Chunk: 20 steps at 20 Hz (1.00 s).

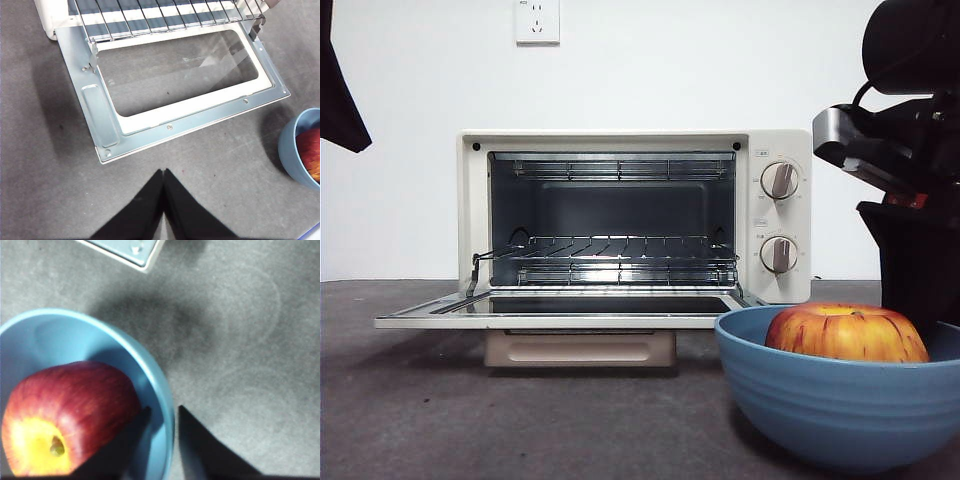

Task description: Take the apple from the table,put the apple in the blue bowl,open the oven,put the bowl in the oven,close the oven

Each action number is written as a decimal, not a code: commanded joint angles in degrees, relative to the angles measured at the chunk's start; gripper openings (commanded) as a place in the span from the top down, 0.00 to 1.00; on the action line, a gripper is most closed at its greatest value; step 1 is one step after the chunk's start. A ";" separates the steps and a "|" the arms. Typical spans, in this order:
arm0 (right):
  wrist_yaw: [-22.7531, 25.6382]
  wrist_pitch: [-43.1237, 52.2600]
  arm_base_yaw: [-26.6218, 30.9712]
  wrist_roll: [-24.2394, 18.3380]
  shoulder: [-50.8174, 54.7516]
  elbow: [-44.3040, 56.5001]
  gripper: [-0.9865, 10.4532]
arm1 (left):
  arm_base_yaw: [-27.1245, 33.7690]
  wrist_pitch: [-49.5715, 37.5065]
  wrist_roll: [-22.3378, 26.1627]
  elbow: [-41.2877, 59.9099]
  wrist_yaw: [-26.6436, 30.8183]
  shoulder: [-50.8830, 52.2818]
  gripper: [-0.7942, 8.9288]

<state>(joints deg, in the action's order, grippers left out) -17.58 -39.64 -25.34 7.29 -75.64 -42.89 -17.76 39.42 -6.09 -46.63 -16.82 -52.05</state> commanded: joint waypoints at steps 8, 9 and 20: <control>-0.61 0.15 -0.98 5.11 1.49 -2.32 0.91 | -0.15 -1.53 0.94 -0.20 -0.11 -0.35 0.91; -0.59 -0.09 -1.57 6.45 1.95 -3.65 0.91 | -0.15 -1.75 0.94 -0.20 -0.11 -0.37 0.91; 6.86 0.22 -5.29 16.35 -8.35 -24.76 0.91 | -0.17 -2.16 2.23 -0.20 -0.13 -0.37 0.91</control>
<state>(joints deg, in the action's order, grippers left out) -10.44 -40.16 -30.28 22.00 -83.61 -66.76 -17.76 37.82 -4.82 -46.63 -16.82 -52.05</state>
